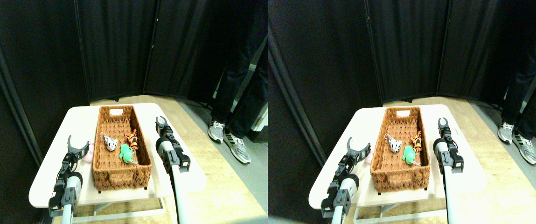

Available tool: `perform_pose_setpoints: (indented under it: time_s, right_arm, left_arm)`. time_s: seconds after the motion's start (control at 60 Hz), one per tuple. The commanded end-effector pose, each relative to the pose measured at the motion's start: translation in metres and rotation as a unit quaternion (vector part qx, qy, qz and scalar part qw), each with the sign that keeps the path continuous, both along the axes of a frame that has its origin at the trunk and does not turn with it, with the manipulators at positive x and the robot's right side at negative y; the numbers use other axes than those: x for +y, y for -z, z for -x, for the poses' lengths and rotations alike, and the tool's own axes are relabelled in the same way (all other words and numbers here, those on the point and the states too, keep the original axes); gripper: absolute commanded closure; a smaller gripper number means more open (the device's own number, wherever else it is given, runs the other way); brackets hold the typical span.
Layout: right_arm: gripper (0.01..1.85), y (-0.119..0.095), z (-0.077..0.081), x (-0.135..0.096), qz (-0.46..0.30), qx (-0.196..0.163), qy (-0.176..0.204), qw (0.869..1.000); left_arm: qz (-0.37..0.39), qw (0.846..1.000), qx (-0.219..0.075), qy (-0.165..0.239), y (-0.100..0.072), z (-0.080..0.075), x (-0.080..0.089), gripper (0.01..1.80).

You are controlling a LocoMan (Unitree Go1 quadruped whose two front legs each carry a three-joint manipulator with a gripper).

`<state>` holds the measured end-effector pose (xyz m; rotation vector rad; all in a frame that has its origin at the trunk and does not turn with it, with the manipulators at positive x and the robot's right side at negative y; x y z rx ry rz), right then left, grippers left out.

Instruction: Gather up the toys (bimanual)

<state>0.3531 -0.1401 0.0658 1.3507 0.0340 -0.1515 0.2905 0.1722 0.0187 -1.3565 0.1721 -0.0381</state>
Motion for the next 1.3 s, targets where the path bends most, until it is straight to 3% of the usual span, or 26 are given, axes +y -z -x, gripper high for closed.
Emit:
perform_pose_setpoints:
  time_s: [0.017, 0.433, 0.817, 1.3]
  right_arm:
    - [1.85, -0.008, -0.001, 0.003, 0.005, -0.021, 0.001, 1.000]
    - [1.85, -0.008, -0.003, 0.006, 0.017, -0.018, 0.011, 1.000]
    - [1.85, -0.006, -0.007, 0.007, 0.033, -0.016, 0.016, 0.999]
    - [1.85, -0.008, -0.011, 0.007, 0.015, -0.016, 0.028, 0.999]
  left_arm:
    - [0.014, 1.000, -0.015, 0.005, -0.001, -0.001, -0.004, 1.24]
    - [0.054, 0.998, 0.000, 0.027, -0.001, 0.005, -0.012, 1.23]
    - [0.098, 0.995, 0.026, 0.013, 0.022, -0.015, -0.016, 1.26]
    - [0.093, 0.995, 0.034, 0.015, 0.029, -0.017, -0.022, 1.21]
